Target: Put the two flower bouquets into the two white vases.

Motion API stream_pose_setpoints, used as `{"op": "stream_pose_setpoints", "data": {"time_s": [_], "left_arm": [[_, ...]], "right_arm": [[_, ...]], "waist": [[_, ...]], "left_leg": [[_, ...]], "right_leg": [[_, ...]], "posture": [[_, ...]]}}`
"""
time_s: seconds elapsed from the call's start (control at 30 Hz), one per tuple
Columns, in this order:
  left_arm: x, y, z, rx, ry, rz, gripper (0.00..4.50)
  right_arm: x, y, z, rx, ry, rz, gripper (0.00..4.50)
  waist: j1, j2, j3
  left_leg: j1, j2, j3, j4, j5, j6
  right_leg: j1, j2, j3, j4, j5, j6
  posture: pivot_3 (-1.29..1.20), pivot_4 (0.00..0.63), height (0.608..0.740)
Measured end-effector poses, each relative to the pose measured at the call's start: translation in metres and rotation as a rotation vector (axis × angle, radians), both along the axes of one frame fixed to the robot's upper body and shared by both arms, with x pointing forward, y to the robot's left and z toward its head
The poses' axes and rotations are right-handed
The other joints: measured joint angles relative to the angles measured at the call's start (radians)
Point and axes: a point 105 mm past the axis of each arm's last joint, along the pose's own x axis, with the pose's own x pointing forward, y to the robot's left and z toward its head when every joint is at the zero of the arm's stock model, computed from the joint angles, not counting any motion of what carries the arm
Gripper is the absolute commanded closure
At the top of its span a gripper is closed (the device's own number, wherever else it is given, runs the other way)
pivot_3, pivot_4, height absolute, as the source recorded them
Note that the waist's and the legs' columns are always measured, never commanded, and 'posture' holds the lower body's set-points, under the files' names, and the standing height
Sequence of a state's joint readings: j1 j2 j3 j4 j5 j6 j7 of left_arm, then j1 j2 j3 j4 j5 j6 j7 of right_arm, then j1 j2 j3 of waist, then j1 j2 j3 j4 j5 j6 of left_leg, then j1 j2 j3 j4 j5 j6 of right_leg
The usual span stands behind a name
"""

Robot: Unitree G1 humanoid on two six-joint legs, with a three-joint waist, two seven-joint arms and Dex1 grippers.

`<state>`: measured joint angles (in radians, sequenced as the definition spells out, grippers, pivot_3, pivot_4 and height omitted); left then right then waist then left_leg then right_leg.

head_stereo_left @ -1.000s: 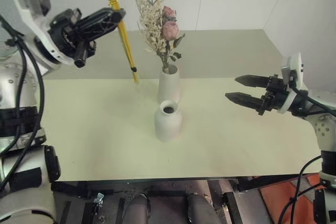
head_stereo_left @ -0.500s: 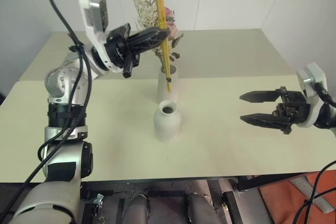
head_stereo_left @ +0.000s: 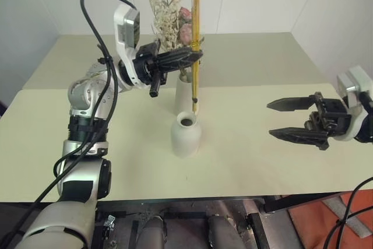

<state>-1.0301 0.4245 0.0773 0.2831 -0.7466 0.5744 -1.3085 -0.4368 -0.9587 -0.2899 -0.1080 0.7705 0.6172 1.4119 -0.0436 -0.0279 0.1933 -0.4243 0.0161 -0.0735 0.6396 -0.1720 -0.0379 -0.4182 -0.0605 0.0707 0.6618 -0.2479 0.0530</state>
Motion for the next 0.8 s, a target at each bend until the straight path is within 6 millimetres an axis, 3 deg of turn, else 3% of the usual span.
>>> {"op": "stream_pose_setpoints", "data": {"time_s": [0.2, 0.8], "left_arm": [[-0.0002, -0.0008, -0.0002, -0.002, 0.001, -0.004, 4.47], [-0.0072, 0.0065, -0.0037, 0.033, -0.019, -0.024, 4.47]], "right_arm": [[0.0025, 0.0008, 0.0089, 0.006, -0.034, 0.0, 0.0], [0.005, 0.0024, 0.0085, 0.018, -0.039, -0.01, 0.0]], "waist": [[0.0, 0.0, 0.0], [0.0, 0.0, 0.0]], "left_leg": [[0.0, 0.0, 0.0, 0.0, 0.0, 0.0], [0.0, 0.0, 0.0, 0.0, 0.0, 0.0]], "right_leg": [[0.0, 0.0, 0.0, 0.0, 0.0, 0.0], [0.0, 0.0, 0.0, 0.0, 0.0, 0.0]], "posture": [[0.0, 0.15, 0.74], [0.0, 0.15, 0.74]]}}
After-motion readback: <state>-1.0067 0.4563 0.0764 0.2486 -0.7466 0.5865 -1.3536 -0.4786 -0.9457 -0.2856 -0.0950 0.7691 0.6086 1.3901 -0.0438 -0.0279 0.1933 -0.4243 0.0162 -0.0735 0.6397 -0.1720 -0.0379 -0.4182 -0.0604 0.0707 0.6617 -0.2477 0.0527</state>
